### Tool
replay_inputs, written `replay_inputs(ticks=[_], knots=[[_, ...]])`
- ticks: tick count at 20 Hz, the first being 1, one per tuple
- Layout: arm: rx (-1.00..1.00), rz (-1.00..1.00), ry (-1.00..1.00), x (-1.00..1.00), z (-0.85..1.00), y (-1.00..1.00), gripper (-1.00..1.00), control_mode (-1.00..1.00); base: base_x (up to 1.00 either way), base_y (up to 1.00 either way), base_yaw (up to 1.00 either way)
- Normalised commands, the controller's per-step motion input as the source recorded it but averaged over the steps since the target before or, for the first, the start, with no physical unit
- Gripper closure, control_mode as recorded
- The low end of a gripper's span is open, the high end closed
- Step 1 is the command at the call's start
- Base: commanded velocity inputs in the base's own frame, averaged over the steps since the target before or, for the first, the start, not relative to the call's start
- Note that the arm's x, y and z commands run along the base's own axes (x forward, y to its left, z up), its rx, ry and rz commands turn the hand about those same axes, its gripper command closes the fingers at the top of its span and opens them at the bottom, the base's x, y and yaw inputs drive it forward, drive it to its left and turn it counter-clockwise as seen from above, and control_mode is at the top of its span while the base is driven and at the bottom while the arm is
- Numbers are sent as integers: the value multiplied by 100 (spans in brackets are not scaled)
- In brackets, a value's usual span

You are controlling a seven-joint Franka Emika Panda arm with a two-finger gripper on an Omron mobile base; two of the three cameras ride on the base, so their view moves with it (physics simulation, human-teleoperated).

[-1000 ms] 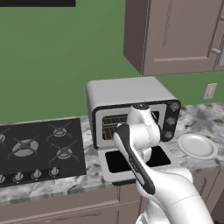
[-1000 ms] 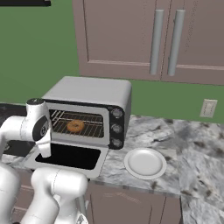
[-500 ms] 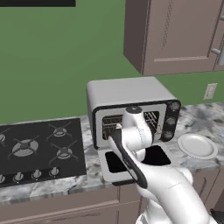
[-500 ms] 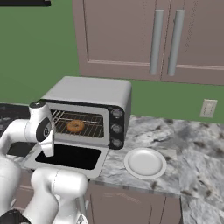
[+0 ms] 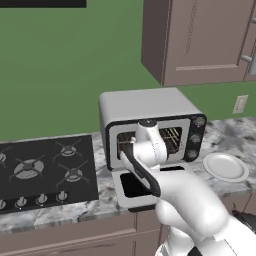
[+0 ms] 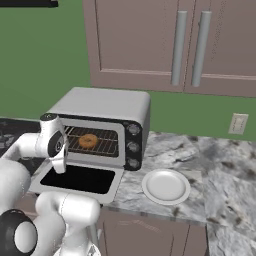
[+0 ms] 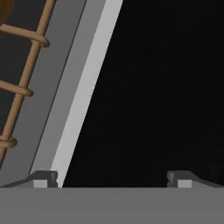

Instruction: Pick up the bagel from the plate, place it on the toaster oven rack, close the door, and set the timer.

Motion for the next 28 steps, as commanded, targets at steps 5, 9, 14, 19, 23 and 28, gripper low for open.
replay_inputs(ticks=[5,9,14,19,23,28], knots=[[0,-4,1,43,-3,5,-100,-100,0,0,0],[0,-2,0,34,0,9,-100,-100,0,0,0],[0,-1,0,17,0,7,-100,-100,0,0,0],[0,0,-3,-61,32,0,-100,-100,0,0,0],[7,0,8,-100,97,0,-100,-100,0,0,0],[-3,2,14,-92,77,48,-100,-100,0,0,0]])
